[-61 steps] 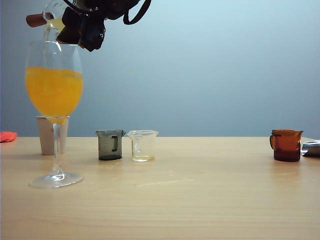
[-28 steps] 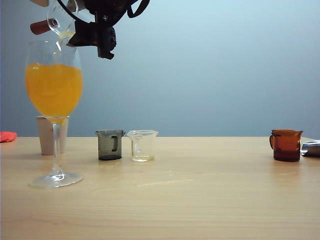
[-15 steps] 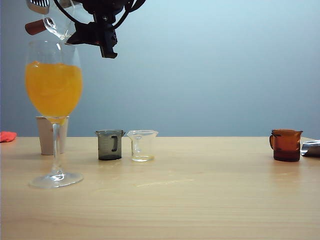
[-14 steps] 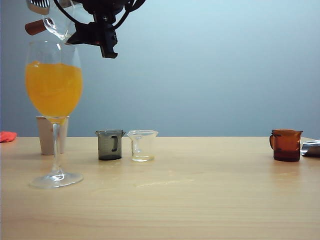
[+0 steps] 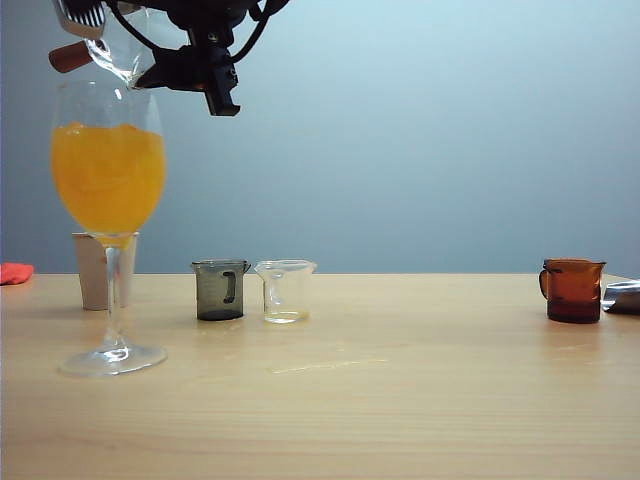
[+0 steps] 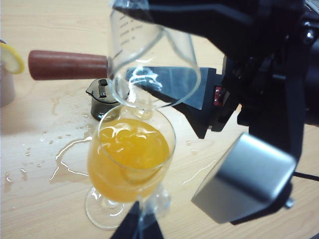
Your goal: Pick up the third measuring cup from the left, pour the pineapple juice inside into the goblet, and finally put the measuring cup back in its original place.
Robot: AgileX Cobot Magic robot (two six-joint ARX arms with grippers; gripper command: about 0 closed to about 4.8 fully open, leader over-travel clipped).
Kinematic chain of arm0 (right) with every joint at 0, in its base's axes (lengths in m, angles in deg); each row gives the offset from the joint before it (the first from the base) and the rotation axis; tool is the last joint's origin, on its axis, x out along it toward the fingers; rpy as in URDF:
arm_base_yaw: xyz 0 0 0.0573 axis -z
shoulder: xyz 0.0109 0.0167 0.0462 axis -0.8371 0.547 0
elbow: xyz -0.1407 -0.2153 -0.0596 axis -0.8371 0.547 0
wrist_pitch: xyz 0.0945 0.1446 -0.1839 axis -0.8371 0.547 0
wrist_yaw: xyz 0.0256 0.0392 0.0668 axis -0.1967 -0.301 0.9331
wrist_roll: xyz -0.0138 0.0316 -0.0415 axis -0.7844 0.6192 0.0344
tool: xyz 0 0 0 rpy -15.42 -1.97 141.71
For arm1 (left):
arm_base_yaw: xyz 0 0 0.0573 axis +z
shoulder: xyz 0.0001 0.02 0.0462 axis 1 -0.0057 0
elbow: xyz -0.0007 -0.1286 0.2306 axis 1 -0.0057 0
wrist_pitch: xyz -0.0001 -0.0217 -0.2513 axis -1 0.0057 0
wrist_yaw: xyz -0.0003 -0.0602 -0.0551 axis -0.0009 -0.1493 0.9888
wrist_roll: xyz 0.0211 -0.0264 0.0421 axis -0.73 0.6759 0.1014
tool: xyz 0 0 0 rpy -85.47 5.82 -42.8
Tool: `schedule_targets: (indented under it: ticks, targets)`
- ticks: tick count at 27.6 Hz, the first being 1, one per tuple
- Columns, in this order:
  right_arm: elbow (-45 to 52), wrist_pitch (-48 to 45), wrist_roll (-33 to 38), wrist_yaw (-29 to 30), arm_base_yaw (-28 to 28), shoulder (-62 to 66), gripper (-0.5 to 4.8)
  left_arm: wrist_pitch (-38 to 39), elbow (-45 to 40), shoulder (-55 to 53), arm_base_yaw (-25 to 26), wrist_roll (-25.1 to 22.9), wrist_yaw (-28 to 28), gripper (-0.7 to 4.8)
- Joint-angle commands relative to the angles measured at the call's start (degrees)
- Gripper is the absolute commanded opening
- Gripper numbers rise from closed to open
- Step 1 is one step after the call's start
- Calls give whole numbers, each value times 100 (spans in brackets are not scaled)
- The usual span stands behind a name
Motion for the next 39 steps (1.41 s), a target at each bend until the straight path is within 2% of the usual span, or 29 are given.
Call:
schedule_targets:
  ticks: [1, 4, 7, 10, 17, 22, 29, 32, 36, 39]
  targets:
    - [-28, -260, 1443, -13, -22, -63, -6, -37, 7, 11, 7, -7, 22, -5]
    - [-28, -439, 2494, -79, 35, -103, -6, -35, 9, 11, 7, -7, 22, -5]
    - [-28, -463, 2986, -197, 131, -173, -6, -33, 7, 11, 7, -7, 20, -5]
    - [-20, -461, 3818, -448, 496, -424, -6, -26, 7, 11, 7, -7, 20, -5]
    - [122, -496, 5974, -612, 1434, -901, -6, -22, 7, 11, 7, -7, 22, -5]
    - [898, -1161, 7167, -688, 2011, -1147, -6, -22, 7, 11, 7, -4, 22, -5]
    - [2562, -2426, 9158, -1268, 2081, -1019, -6, -24, 7, 11, 7, -4, 42, -5]
    - [2933, -2820, 9477, -1526, 2098, -791, -6, -24, 7, 11, 7, -4, 44, -5]
    - [3049, -3303, 9584, -1314, 2098, -90, -6, -22, 7, 13, 7, -4, 44, -5]
    - [3049, -3705, 9761, -1493, 2105, 306, -6, -20, 7, 13, 7, -4, 44, -5]
